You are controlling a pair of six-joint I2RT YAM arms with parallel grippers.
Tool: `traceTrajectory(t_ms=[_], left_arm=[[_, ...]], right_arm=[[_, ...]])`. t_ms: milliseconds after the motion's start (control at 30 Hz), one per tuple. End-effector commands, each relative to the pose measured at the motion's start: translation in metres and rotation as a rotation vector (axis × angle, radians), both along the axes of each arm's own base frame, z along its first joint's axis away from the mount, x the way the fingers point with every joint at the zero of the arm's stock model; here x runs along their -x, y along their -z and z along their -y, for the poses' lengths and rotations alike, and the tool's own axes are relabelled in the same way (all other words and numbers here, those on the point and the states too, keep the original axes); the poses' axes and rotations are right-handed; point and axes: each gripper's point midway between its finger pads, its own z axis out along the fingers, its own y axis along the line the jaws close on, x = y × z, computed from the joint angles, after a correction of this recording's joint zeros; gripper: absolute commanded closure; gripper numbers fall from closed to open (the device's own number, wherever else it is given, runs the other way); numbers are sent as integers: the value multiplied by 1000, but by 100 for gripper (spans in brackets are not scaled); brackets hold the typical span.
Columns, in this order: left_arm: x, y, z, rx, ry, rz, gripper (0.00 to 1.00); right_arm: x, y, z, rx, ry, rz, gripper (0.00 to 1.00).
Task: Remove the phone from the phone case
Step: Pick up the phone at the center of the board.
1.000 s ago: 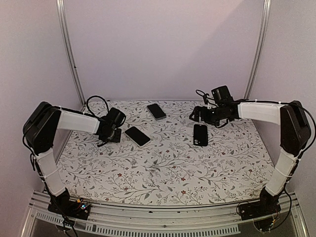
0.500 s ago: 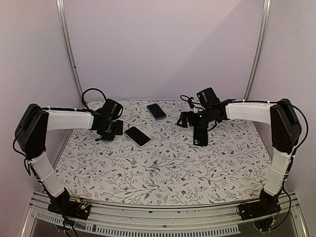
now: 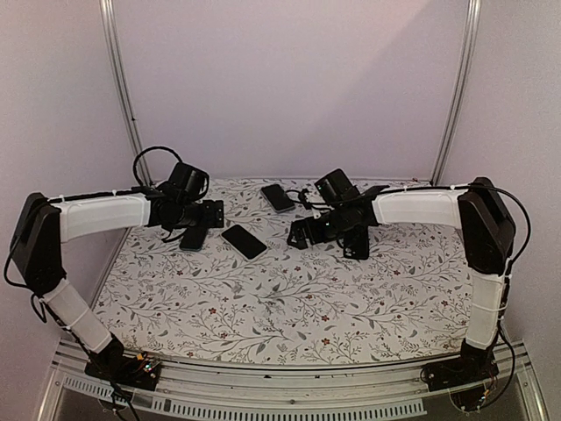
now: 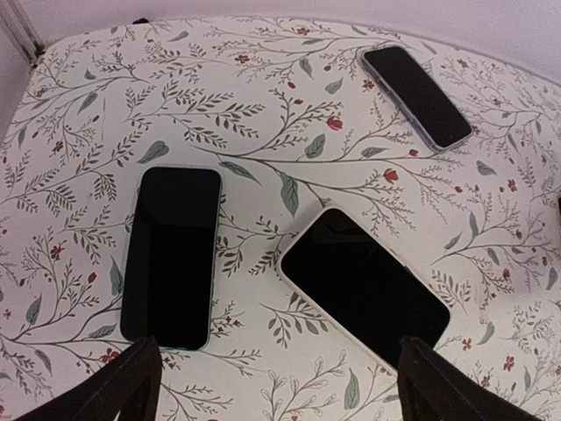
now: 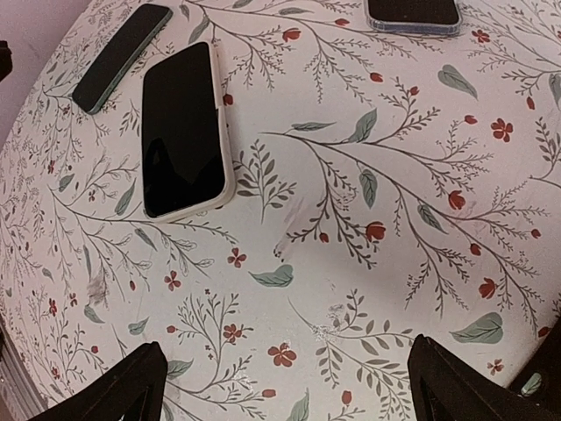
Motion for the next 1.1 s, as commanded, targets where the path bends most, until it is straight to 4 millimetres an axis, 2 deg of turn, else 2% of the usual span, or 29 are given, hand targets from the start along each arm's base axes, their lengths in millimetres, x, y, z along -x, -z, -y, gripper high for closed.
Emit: traceTrajectory(t_ms=[0, 333, 467, 600, 767, 1067], left_arm=[[1, -29, 11, 69, 31, 46, 2], [1, -44, 19, 131, 54, 63, 1], [1, -44, 22, 146, 65, 60, 1], [-1, -42, 24, 162, 69, 53, 1], [-2, -43, 23, 171, 70, 55, 1], [-2, -44, 9, 193, 30, 54, 1]], right_arm=[[2, 3, -15, 37, -42, 46, 1], [17, 28, -42, 95, -121, 54, 1], [19, 32, -57, 115, -146, 83, 1], [11, 30, -81, 112, -171, 131, 1], [-2, 35, -102, 118, -192, 181, 1], [-28, 41, -122, 155, -187, 272, 1]])
